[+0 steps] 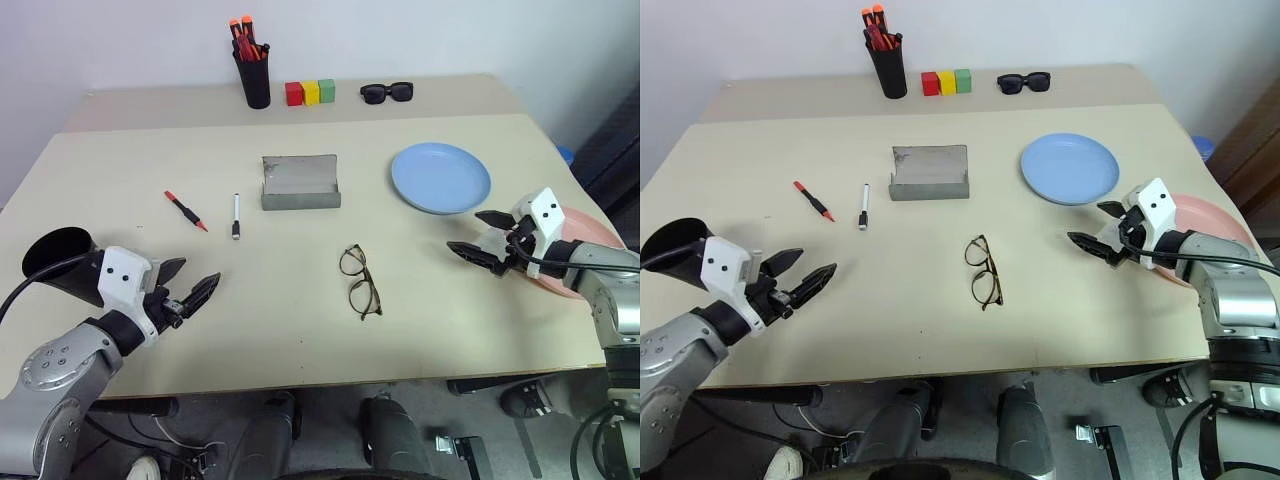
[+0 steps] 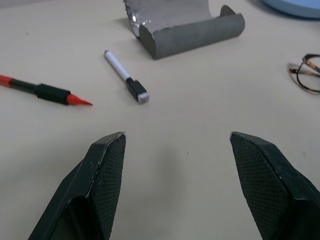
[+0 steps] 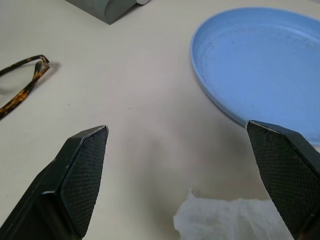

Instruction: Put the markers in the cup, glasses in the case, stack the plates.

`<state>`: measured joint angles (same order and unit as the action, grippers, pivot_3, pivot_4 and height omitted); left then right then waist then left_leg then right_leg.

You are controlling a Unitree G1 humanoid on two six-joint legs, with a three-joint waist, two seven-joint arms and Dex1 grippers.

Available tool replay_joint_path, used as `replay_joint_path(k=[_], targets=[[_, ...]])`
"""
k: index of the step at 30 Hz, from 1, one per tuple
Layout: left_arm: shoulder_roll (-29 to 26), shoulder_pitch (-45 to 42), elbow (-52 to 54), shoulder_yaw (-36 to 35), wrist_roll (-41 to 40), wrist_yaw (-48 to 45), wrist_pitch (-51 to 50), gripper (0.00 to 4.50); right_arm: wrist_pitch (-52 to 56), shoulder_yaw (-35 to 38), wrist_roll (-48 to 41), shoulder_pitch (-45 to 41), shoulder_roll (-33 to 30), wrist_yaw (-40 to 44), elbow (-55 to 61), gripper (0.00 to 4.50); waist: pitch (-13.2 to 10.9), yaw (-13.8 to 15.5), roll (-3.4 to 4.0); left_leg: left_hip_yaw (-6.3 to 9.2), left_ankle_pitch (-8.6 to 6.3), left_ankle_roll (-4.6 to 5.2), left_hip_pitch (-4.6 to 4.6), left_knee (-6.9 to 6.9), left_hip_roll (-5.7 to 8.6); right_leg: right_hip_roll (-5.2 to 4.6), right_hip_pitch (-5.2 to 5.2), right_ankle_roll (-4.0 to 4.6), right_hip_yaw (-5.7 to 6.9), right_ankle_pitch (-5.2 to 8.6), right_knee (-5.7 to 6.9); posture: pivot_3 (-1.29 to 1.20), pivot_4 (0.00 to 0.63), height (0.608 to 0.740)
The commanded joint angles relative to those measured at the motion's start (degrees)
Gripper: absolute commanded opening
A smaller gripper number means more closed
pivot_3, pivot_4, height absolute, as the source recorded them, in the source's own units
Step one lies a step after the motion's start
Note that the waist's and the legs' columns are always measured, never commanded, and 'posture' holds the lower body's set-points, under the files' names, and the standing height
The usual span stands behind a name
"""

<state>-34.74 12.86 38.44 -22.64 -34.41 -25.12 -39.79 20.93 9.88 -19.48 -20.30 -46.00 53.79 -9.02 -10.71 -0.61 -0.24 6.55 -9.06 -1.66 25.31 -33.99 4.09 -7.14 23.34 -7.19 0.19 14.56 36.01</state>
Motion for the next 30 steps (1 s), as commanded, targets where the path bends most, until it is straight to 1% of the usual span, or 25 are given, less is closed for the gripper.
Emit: replay_joint_path(k=[1, 9, 12, 14, 17, 19, 21, 23, 25, 27, 28, 29, 30], targets=[[-0.1, 0.1, 1.4, -0.9, 0.4, 0.3, 0.9, 3.39, 0.3, 0.8, -0.9, -1.6, 0.3, -0.4, 2.2, 4.5, 0.0, 0.0, 0.0, 0.0, 0.0, 0.0, 0.0, 0.0, 0.0, 0.0, 0.0, 0.0, 0.0, 0.0, 0.0, 0.0, 0.15, 0.74], [-0.7, -1.3, 0.2, -0.2, 1.2, 0.3, 1.5, 3.39, 0.3, 0.6, -0.8, -2.3, 0.7, -0.8, 2.3, 4.5, 0.0, 0.1, 0.0, -0.02, 0.0, 0.01, 0.0, -0.01, 0.01, -0.01, 0.0, 0.01, 0.0, 0.0, -0.01, 0.0, 0.15, 0.74], [-0.3, -3.9, 0.0, 1.0, 1.1, 1.0, 1.0, 3.39, 0.2, -0.1, -0.6, -2.5, 1.7, -1.4, 3.3, 4.5, 0.0, 0.1, 0.0, -0.02, 0.0, 0.01, 0.01, -0.01, 0.01, -0.01, 0.0, 0.01, 0.0, -0.01, -0.01, 0.0, 0.15, 0.74], [0.1, -6.1, -0.2, 2.6, 1.3, 1.4, 0.8, 3.39, 0.9, -0.3, -1.0, -2.9, 2.7, -2.1, 4.7, 4.5, 0.0, 0.1, 0.0, -0.02, 0.0, 0.01, 0.0, -0.02, 0.01, -0.01, -0.01, 0.01, 0.0, -0.01, -0.01, 0.0, 0.15, 0.74], [1.2, -10.6, -1.1, 7.0, 2.9, 3.6, -0.6, 3.39, 1.7, -0.5, -1.4, -2.7, 4.2, -3.1, 7.2, 4.5, 0.0, 0.1, 0.0, -0.02, 0.01, 0.02, 0.0, -0.02, 0.02, 0.0, 0.0, -0.01, 0.0, -0.01, 0.0, 0.0, 0.15, 0.74], [2.6, -14.8, -2.7, 10.6, 4.8, 6.7, -2.2, 3.39, 2.8, -0.3, -2.6, -2.7, 5.7, -4.0, 9.4, 4.5, 0.0, 0.1, 0.0, -0.02, 0.01, 0.03, 0.0, -0.03, 0.02, 0.01, -0.01, -0.02, 0.0, -0.02, 0.01, 0.0, 0.15, 0.74], [3.7, -17.9, -4.0, 12.6, 6.4, 9.1, -3.5, 3.39, 3.9, -0.3, -3.4, -2.4, 6.8, -5.2, 11.5, 4.5, 0.0, 0.2, -0.04, -0.01, 0.02, 0.03, -0.01, -0.05, 0.04, 0.03, -0.02, -0.03, 0.01, -0.03, 0.04, 0.0, 0.15, 0.74], [5.9, -21.5, -5.3, 13.2, 6.7, 12.3, -6.1, 3.39, 4.5, -0.8, -3.4, -2.0, 7.6, -6.3, 13.5, 4.5, 0.0, 0.2, -0.04, -0.01, 0.02, 0.03, 0.0, -0.09, 0.03, 0.09, -0.04, -0.04, 0.01, -0.03, 0.05, 0.0, 0.15, 0.74], [11.2, -28.0, -9.8, 12.5, 7.3, 19.1, -10.4, 3.39, 4.8, -1.6, -3.4, -1.2, 9.0, -7.3, 15.5, 4.5, 0.0, 0.4, -0.09, 0.01, 0.03, 0.04, -0.01, -0.1, 0.04, 0.1, -0.04, -0.07, -0.01, -0.05, 0.06, 0.0, 0.15, 0.74], [16.4, -33.8, -14.3, 10.5, 8.4, 25.7, -14.1, 3.93, 5.2, -2.1, -3.6, -0.4, 10.2, -8.1, 16.8, 4.5, 0.0, 0.9, -0.13, 0.02, 0.03, 0.04, -0.02, -0.18, 0.06, 0.18, -0.1, -0.17, 0.03, -0.09, 0.09, 0.0, 0.15, 0.74], [18.5, -36.9, -16.7, 9.7, 9.7, 29.1, -15.2, 4.27, 5.6, -2.3, -3.6, -0.1, 10.7, -8.5, 17.7, 4.5, -0.1, 1.1, -0.18, 0.01, 0.03, 0.03, -0.02, -0.2, 0.08, 0.21, -0.12, -0.28, 0.03, -0.16, 0.1, 0.0, 0.15, 0.74], [20.9, -41.5, -20.6, 9.0, 12.6, 34.4, -16.6, 4.43, 6.0, -2.7, -4.1, 0.0, 11.5, -8.7, 18.7, 4.5, -0.1, 1.2, -0.19, 0.0, 0.03, 0.03, -0.02, -0.22, 0.11, 0.22, -0.12, -0.35, 0.03, -0.2, 0.1, 0.0, 0.15, 0.74], [22.2, -44.7, -23.3, 8.5, 14.6, 37.9, -17.5, 4.43, 6.5, -3.1, -4.5, 0.1, 12.1, -9.1, 19.7, 4.5, -0.1, 1.3, -0.25, 0.0, 0.03, 0.03, -0.02, -0.23, 0.12, 0.22, -0.11, -0.41, 0.03, -0.23, 0.1, 0.0, 0.15, 0.74]])
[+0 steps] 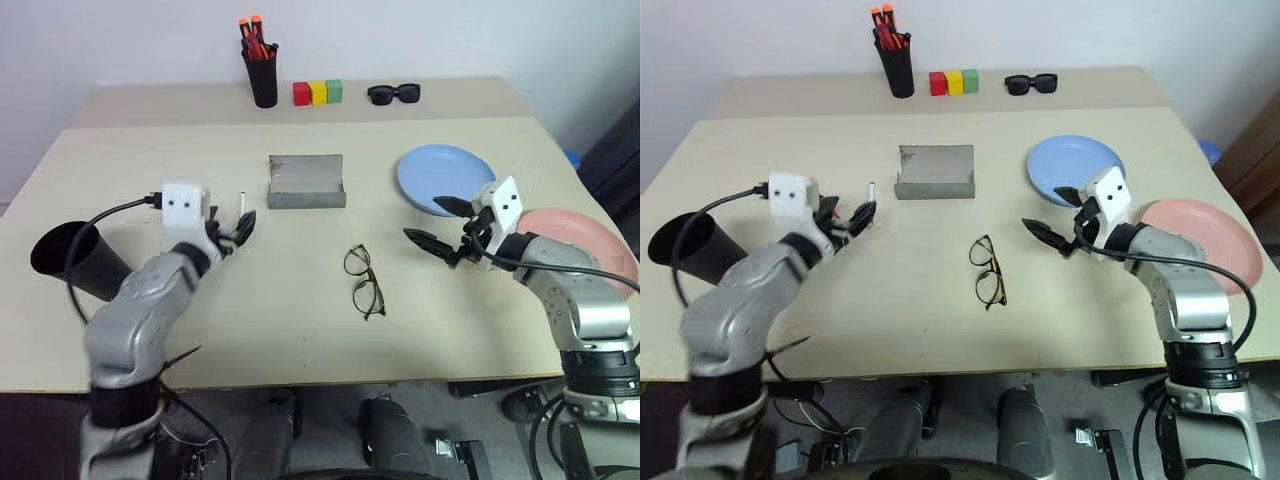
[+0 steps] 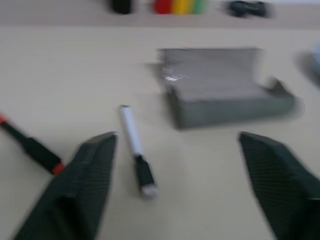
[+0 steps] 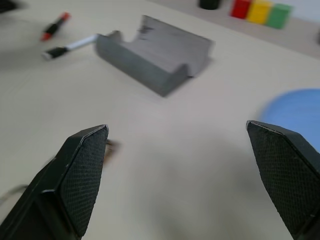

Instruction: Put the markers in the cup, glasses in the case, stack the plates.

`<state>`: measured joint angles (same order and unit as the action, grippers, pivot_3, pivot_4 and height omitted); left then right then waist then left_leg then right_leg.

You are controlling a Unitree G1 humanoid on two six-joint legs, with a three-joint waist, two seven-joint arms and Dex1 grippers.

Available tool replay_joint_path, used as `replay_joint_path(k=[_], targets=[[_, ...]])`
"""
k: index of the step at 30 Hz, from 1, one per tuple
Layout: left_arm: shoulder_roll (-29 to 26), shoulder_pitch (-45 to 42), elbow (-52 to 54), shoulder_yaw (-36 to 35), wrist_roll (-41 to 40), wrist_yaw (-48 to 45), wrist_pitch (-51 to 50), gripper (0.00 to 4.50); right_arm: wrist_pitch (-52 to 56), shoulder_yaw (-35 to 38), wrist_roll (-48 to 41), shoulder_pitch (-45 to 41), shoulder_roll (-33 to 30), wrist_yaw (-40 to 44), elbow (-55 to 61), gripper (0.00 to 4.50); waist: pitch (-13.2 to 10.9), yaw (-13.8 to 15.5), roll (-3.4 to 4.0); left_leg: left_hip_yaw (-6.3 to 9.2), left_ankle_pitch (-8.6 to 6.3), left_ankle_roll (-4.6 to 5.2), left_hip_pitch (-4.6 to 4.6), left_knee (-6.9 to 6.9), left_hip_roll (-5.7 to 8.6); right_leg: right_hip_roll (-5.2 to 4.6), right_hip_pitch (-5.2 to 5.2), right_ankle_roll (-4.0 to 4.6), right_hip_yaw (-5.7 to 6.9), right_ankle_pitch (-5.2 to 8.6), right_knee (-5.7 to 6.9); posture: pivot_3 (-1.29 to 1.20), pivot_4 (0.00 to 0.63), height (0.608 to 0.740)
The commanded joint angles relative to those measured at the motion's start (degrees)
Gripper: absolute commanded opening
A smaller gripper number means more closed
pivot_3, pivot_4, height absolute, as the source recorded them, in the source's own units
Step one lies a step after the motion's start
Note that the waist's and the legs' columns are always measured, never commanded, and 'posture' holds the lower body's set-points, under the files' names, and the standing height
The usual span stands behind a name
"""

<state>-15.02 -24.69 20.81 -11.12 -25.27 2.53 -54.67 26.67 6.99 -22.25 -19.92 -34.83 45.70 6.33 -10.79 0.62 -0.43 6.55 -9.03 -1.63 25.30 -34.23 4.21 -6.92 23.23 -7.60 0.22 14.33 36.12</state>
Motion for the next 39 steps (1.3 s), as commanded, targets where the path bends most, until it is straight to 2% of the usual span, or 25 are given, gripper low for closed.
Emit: replay_joint_path(k=[1, 5, 8, 11, 17, 24, 27, 34, 35, 37, 39], targets=[[3.7, -9.9, -8.4, -3.5, 7.4, 13.4, -3.4, 4.43, 1.1, -0.6, -1.9, -0.3, 1.6, -1.3, 5.0, 4.5, -0.1, 0.1, -0.09, 0.0, 0.01, -0.01, 0.01, -0.01, 0.04, 0.02, 0.0, -0.12, 0.0, -0.07, 0.0, 0.0, 0.15, 0.74], [5.4, -17.6, -17.6, -5.7, 12.3, 20.4, -5.2, 4.43, 2.5, -2.5, -2.8, -0.1, 3.8, -2.4, 7.9, 4.5, -0.1, -0.1, -0.11, -0.05, 0.01, -0.02, 0.0, 0.01, 0.05, 0.03, 0.01, -0.15, -0.01, -0.08, -0.01, 0.0, 0.15, 0.74], [6.1, -23.6, -27.4, -9.0, 14.9, 25.6, -2.3, 4.43, 3.0, -6.2, -3.1, -0.2, 5.6, -1.6, 10.8, 4.5, -0.1, 0.0, -0.14, -0.02, 0.02, -0.04, 0.0, 0.01, 0.05, 0.08, 0.03, -0.15, 0.0, -0.08, 0.01, 0.0, 0.15, 0.74], [6.3, -28.5, -36.5, -12.8, 14.2, 27.1, -0.8, 4.43, 1.9, -11.2, -1.1, -0.6, 7.2, -1.4, 12.9, 4.5, -0.1, 0.0, -0.18, -0.02, 0.03, -0.07, 0.0, 0.01, 0.04, 0.1, 0.03, -0.18, 0.01, -0.1, 0.01, 0.0, 0.15, 0.74], [6.7, -32.4, -46.6, -19.0, 12.0, 29.4, 3.6, 4.43, -1.2, -17.0, 2.7, 0.4, 8.2, -1.4, 14.0, 4.5, -0.1, 0.0, -0.21, -0.01, 0.05, -0.1, 0.01, 0.0, 0.05, 0.1, 0.04, -0.23, 0.02, -0.14, 0.0, 0.0, 0.15, 0.74], [5.6, -34.2, -52.7, -21.8, 11.0, 30.9, 3.4, 4.43, -1.0, -17.5, 2.4, 1.1, 9.3, -2.5, 15.1, 4.5, -0.1, 0.0, -0.24, -0.01, 0.07, -0.13, 0.01, 0.0, 0.05, 0.1, 0.05, -0.23, 0.02, -0.17, 0.01, 0.0, 0.15, 0.74], [5.7, -34.8, -54.1, -23.1, 10.7, 32.3, 2.5, 3.61, -0.8, -17.4, 2.3, 1.1, 9.5, -2.6, 15.1, 4.5, -0.1, -0.1, -0.25, -0.01, 0.07, -0.13, 0.0, 0.0, 0.05, 0.1, 0.05, -0.24, 0.01, -0.17, 0.02, 0.0, 0.15, 0.74], [5.4, -35.5, -54.8, -24.3, 11.2, 35.2, 1.7, 0.19, -0.6, -17.6, 2.1, 0.9, 10.1, -2.7, 14.7, 4.5, -0.1, 0.0, -0.26, 0.0, 0.08, -0.14, -0.01, 0.0, 0.06, 0.1, 0.03, -0.24, 0.02, -0.18, 0.04, 0.0, 0.15, 0.74], [5.5, -35.6, -54.3, -24.2, 11.0, 34.9, 1.8, 0.02, -0.5, -17.5, 2.1, 0.8, 10.2, -2.7, 14.5, 4.5, -0.1, 0.0, -0.27, 0.0, 0.08, -0.15, -0.01, 0.0, 0.06, 0.1, 0.03, -0.25, 0.02, -0.18, 0.04, 0.0, 0.15, 0.74], [5.8, -35.7, -53.3, -24.0, 10.7, 34.4, 2.5, 0.02, -0.4, -17.5, 2.0, 0.7, 10.4, -2.7, 14.3, 4.5, -0.1, 0.0, -0.27, -0.01, 0.08, -0.15, -0.01, 0.0, 0.06, 0.1, 0.03, -0.25, 0.01, -0.18, 0.04, 0.0, 0.15, 0.74], [6.7, -35.0, -48.8, -21.8, 10.7, 31.3, 7.8, 0.02, -0.1, -17.1, 1.9, 0.0, 11.1, -3.3, 13.4, 4.5, -0.1, 0.0, -0.28, 0.0, 0.08, -0.16, -0.01, 0.0, 0.05, 0.1, 0.04, -0.25, 0.02, -0.18, 0.05, 0.0, 0.15, 0.74]])
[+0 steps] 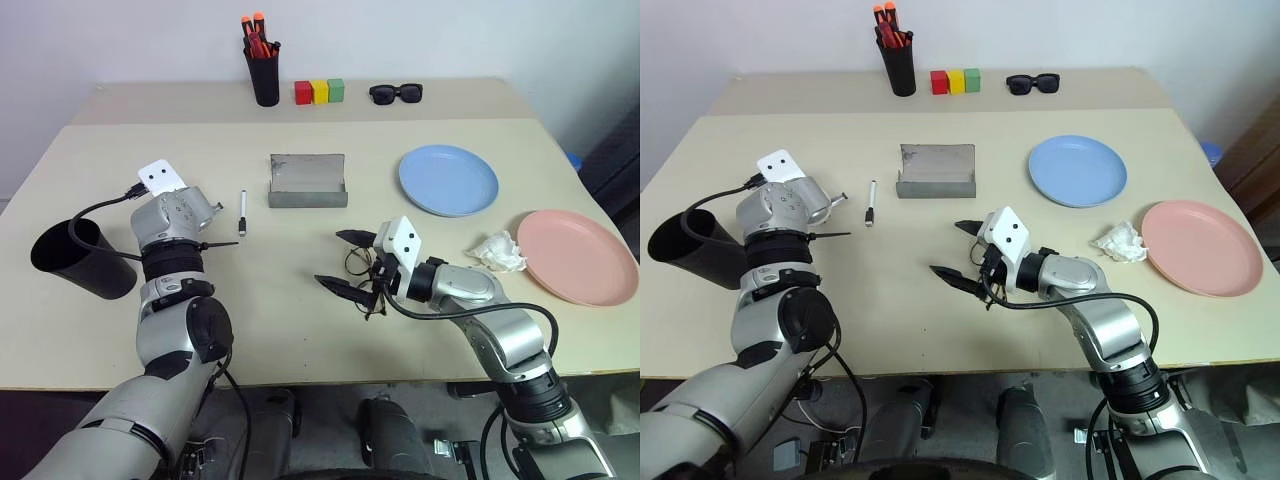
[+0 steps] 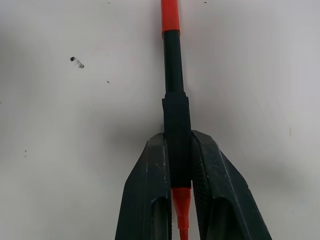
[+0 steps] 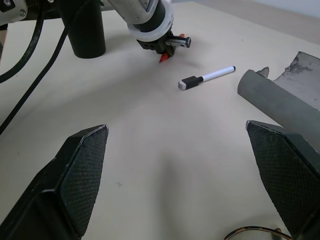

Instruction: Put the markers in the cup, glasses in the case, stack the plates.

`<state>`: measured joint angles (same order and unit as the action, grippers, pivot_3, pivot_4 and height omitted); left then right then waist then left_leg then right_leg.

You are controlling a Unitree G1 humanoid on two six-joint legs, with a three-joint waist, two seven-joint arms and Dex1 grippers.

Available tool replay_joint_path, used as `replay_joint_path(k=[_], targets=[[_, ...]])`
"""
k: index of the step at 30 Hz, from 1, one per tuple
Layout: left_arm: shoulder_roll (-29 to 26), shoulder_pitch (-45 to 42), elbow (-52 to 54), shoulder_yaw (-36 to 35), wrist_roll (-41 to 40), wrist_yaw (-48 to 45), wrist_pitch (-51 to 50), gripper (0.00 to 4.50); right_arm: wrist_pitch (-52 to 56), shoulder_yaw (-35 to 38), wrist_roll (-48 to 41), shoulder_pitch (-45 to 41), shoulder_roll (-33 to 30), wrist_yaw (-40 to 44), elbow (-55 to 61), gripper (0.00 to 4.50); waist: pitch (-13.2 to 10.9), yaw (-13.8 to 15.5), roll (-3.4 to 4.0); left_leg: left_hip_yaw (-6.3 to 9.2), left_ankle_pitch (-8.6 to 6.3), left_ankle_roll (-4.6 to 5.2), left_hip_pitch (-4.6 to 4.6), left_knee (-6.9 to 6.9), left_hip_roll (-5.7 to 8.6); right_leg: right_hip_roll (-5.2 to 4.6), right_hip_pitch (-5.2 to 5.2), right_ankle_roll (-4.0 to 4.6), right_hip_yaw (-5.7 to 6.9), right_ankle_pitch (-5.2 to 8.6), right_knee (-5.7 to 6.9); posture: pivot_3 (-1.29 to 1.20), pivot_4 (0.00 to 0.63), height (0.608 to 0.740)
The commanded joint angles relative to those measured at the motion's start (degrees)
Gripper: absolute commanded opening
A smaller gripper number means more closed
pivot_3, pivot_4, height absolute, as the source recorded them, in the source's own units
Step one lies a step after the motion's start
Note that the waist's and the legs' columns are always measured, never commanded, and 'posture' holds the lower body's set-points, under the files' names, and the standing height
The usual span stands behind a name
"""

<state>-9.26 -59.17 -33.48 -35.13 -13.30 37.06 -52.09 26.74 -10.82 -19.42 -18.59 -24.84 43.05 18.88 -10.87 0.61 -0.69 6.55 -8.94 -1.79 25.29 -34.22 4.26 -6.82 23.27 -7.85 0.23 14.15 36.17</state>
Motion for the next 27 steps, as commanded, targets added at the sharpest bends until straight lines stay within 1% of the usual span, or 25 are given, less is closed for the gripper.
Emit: replay_joint_path(k=[1, 2, 5, 7, 9, 12, 15, 18, 21, 24, 27], targets=[[0.9, -0.1, 8.0, 4.5, -0.1, -4.8, 7.6, 0.02, 0.2, 1.0, -1.1, -1.6, 1.5, -1.0, 0.4, 4.5, 0.0, 0.0, -0.04, 0.0, 0.01, -0.01, 0.01, 0.0, 0.0, 0.0, 0.0, 0.01, 0.0, -0.01, -0.01, 0.0, 0.15, 0.74], [0.7, 0.3, 10.5, 6.4, 0.6, -6.6, 9.6, 0.02, 0.6, 1.4, -1.4, -1.9, 2.0, -1.4, 0.1, 4.5, 0.0, 0.0, -0.08, 0.0, 0.01, -0.02, 0.01, 0.0, 0.0, 0.0, 0.0, 0.02, 0.0, -0.02, -0.02, 0.0, 0.15, 0.74], [-0.5, 2.6, 20.1, 10.5, -0.7, -15.5, 14.5, 0.02, -0.2, 1.6, -1.0, -2.5, 2.8, -2.0, -0.5, 4.5, -0.1, -0.1, -0.11, -0.01, 0.04, -0.07, 0.02, 0.03, -0.02, 0.01, 0.05, 0.06, -0.01, -0.04, -0.01, 0.0, 0.15, 0.74], [-2.1, 5.7, 28.3, 12.6, -1.0, -21.8, 20.5, 0.02, -1.2, 1.4, -0.4, -2.8, 3.2, -2.2, -1.2, 4.5, -0.1, -0.5, -0.1, -0.02, 0.04, -0.08, 0.02, 0.07, -0.03, 0.02, 0.07, 0.08, -0.01, -0.05, -0.01, 0.0, 0.15, 0.74], [-4.0, 8.5, 34.9, 13.7, -0.2, -24.8, 24.9, 0.02, -1.8, 1.3, -0.1, -3.1, 3.4, -2.4, -1.7, 4.5, -0.1, -1.2, -0.1, -0.06, 0.04, -0.08, 0.0, 0.11, -0.05, 0.02, 0.09, 0.11, -0.04, -0.07, -0.01, 0.0, 0.15, 0.74], [-9.2, 14.0, 44.6, 13.8, 6.3, -22.7, 27.9, 0.02, -2.7, 1.3, 0.1, -3.8, 3.8, -2.4, -2.9, 4.5, 0.0, -1.8, -0.08, -0.05, 0.05, -0.09, -0.02, 0.18, -0.09, 0.04, 0.11, 0.15, -0.05, -0.09, 0.0, 0.0, 0.15, 0.74], [-11.0, 19.6, 51.9, 11.2, 8.2, -21.2, 26.7, 0.02, -3.6, 1.2, 0.1, -4.4, 4.2, -2.0, -4.1, 4.5, 0.0, -1.6, -0.08, -0.05, 0.05, -0.08, -0.07, 0.24, -0.11, 0.09, 0.12, 0.17, -0.07, -0.09, 0.04, 0.0, 0.15, 0.74], [-13.2, 28.9, 59.0, 9.1, 11.7, -22.1, 27.8, 0.02, -4.4, 0.8, -0.1, -5.6, 4.9, -1.2, -5.6, 4.5, 0.0, -1.5, -0.09, -0.07, 0.05, -0.08, -0.07, 0.19, -0.1, 0.07, 0.07, 0.17, -0.08, -0.1, -0.01, 0.0, 0.15, 0.74], [-13.1, 37.2, 64.6, 7.1, 13.8, -22.4, 28.2, 0.02, -4.6, 0.8, -0.8, -6.8, 5.5, -0.3, -6.8, 4.5, 0.0, -1.3, -0.13, -0.03, 0.05, -0.08, -0.07, 0.18, -0.1, 0.08, 0.07, 0.18, -0.07, -0.1, 0.0, 0.0, 0.15, 0.74], [-12.2, 43.7, 67.4, 6.8, 15.0, -23.1, 29.3, 0.02, -4.6, 1.2, -1.5, -8.0, 6.2, 0.4, -7.9, 4.5, 0.0, -1.1, -0.21, 0.0, 0.05, -0.08, -0.06, 0.15, -0.1, 0.08, 0.05, 0.2, -0.06, -0.1, -0.01, 0.0, 0.15, 0.74], [-9.6, 48.3, 69.1, 6.1, 15.4, -22.6, 30.4, 0.02, -4.5, 1.5, -2.2, -9.0, 6.8, 1.4, -8.6, 4.5, 0.0, -1.2, -0.21, -0.02, 0.04, -0.08, -0.07, 0.14, -0.11, 0.07, 0.03, 0.21, -0.06, -0.1, -0.02, 0.0, 0.15, 0.74]])
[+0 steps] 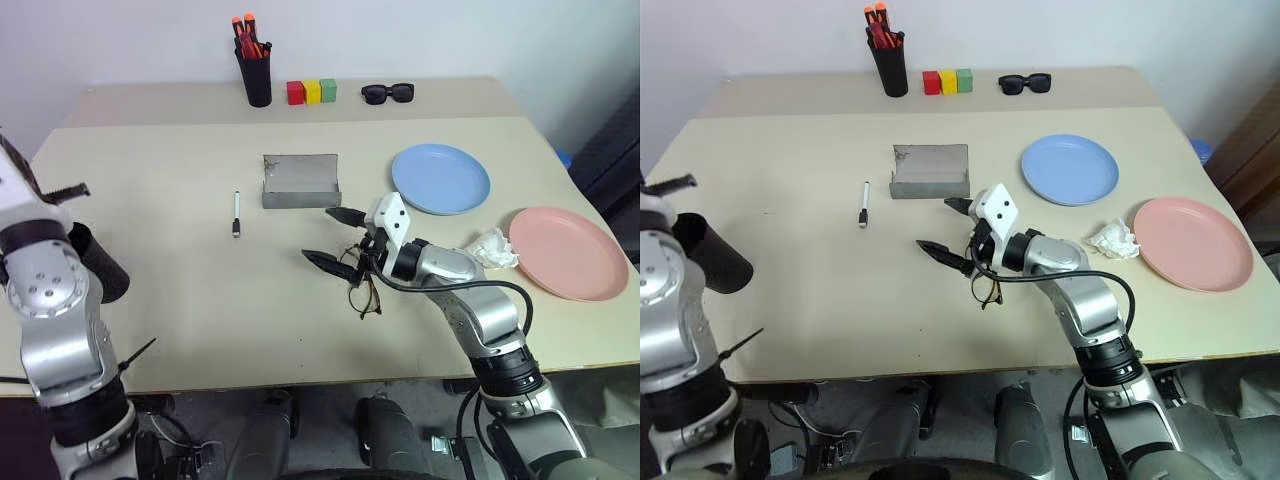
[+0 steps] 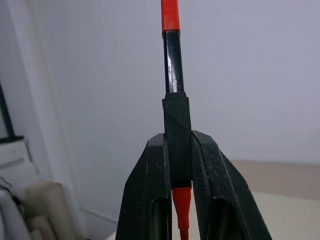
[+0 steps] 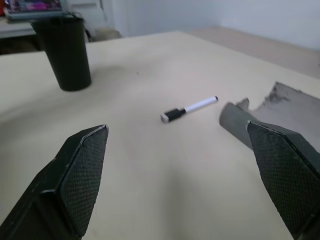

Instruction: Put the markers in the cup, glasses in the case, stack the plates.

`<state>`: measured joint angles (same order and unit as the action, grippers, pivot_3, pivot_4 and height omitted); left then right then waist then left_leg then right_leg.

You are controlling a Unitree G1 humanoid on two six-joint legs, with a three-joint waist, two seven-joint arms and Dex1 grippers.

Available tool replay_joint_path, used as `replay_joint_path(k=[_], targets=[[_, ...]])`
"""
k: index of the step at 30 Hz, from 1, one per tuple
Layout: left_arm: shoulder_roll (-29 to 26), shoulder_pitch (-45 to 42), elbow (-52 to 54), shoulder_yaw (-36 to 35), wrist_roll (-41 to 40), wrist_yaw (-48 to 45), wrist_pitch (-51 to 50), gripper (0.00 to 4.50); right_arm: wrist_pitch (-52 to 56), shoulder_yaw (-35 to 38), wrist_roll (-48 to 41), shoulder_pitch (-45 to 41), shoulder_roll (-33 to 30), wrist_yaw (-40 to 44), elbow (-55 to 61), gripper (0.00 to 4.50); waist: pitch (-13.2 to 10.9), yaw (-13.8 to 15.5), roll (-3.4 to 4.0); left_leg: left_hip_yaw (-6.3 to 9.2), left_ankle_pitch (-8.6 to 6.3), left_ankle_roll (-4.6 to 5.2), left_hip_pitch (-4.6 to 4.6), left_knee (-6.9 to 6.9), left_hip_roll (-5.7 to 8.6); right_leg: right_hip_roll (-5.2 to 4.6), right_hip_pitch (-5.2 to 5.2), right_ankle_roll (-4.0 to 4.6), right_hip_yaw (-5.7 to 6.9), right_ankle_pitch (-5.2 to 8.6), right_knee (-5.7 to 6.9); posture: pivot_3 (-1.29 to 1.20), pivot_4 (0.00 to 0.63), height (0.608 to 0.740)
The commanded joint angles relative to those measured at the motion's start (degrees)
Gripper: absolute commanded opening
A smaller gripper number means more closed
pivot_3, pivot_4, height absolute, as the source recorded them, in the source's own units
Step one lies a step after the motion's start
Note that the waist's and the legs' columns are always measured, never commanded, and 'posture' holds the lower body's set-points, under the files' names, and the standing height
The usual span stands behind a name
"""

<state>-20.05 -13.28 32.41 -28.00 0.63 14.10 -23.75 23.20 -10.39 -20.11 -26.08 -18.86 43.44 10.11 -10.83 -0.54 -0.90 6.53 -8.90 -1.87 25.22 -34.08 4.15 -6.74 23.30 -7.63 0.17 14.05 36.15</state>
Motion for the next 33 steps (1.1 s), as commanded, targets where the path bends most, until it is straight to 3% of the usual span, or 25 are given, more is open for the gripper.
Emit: replay_joint_path(k=[1, 9, 33], targets=[[2.1, 3.5, 3.4, -1.1, 1.4, 0.4, 2.8, 0.02, -0.7, 1.3, -2.1, -1.7, 1.0, 1.3, 0.3, 4.5, 0.0, -0.1, -0.01, 0.0, 0.0, 0.0, -0.01, 0.01, -0.01, 0.0, 0.0, 0.0, 0.0, 0.0, 0.0, 0.0, 0.15, 0.74], [7.5, 8.6, -0.2, -1.9, 2.6, 2.7, 8.4, 0.02, 0.9, 2.8, -6.8, -2.6, 1.5, 3.1, 2.1, 4.5, 0.0, 0.0, -0.02, 0.01, -0.01, 0.0, 0.0, 0.01, -0.02, 0.01, 0.02, 0.01, 0.0, 0.0, 0.0, 0.0, 0.15, 0.74], [13.2, 11.3, -5.9, -1.0, 3.4, 5.2, 13.3, 0.02, 0.8, 1.9, -6.4, -1.6, 1.5, 2.3, 3.3, 4.5, 0.0, -0.1, -0.02, 0.0, -0.01, 0.0, 0.01, 0.01, -0.03, 0.01, 0.04, 0.03, 0.01, 0.0, -0.01, 0.0, 0.15, 0.74]])
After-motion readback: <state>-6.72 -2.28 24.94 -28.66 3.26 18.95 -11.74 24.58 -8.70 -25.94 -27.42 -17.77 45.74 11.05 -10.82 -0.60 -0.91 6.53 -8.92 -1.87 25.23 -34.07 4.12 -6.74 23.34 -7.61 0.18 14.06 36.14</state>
